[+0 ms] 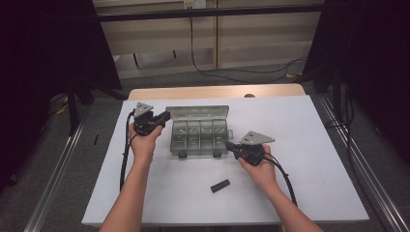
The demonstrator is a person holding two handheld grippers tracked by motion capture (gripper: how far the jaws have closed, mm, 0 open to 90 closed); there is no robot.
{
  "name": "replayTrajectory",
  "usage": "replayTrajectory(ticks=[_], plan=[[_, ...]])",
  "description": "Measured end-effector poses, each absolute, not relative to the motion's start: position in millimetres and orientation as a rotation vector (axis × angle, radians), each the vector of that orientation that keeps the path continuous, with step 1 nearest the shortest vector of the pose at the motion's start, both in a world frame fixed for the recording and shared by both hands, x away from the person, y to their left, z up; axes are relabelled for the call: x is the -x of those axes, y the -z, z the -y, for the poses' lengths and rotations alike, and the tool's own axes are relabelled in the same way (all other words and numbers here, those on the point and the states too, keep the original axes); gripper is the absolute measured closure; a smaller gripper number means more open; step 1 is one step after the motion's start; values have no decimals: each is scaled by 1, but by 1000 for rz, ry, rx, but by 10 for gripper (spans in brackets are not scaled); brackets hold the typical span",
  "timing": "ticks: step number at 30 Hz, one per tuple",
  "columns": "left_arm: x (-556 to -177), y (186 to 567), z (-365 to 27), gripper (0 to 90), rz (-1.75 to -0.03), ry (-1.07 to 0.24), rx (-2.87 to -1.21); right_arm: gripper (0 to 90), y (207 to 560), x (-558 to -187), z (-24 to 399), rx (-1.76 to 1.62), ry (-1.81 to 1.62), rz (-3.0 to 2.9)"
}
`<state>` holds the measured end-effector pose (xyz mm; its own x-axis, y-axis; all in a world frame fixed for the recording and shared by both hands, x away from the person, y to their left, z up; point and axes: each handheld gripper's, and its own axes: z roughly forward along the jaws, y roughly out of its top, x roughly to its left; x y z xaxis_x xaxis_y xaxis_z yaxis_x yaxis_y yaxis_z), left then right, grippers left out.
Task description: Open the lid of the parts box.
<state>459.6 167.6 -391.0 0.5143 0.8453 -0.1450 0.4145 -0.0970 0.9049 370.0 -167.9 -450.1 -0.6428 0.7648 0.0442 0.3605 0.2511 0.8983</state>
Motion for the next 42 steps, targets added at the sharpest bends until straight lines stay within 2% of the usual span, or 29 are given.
replayTrajectory(ticks=[42], plan=[[-480, 380, -161, 857, -1113, -546, -1711, 900, 450, -370, 168, -1012, -1352, -2133]])
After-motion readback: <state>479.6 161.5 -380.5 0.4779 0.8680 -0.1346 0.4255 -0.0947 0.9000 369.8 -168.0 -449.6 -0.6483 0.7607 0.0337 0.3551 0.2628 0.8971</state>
